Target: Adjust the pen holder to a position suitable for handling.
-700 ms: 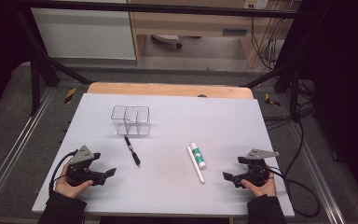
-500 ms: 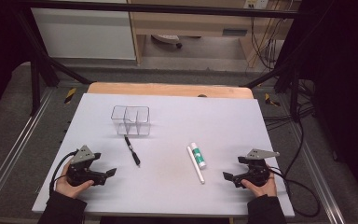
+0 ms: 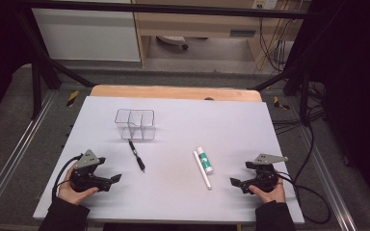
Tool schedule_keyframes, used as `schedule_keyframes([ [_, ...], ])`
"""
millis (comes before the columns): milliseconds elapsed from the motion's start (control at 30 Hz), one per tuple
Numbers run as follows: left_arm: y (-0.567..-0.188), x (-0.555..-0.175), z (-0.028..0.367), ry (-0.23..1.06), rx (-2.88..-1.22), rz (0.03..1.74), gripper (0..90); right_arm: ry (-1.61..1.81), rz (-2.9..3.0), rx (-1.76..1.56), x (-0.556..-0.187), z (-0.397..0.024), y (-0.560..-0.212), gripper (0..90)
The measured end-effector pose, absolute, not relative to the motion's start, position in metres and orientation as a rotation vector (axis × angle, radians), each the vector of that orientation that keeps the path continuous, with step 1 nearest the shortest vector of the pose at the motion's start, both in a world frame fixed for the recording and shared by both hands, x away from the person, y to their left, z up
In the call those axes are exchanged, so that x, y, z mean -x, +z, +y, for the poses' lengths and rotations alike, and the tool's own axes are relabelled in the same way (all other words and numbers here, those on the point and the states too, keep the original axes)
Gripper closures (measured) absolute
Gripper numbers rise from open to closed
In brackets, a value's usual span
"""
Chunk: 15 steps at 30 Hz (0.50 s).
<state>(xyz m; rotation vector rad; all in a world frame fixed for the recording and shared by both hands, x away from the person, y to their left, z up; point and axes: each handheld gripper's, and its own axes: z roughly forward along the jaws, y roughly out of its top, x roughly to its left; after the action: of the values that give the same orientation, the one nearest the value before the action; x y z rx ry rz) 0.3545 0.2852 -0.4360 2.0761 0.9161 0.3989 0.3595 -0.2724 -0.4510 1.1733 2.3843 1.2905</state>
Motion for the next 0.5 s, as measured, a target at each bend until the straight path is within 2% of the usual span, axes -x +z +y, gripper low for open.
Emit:
schedule_keyframes([
  [500,-0.4266,-0.3592,0.2796,0.430,-2.103,0.888,7.8,1.277,2.389,-1.168,-0.3598,-0.2721,-0.4519,0.4],
])
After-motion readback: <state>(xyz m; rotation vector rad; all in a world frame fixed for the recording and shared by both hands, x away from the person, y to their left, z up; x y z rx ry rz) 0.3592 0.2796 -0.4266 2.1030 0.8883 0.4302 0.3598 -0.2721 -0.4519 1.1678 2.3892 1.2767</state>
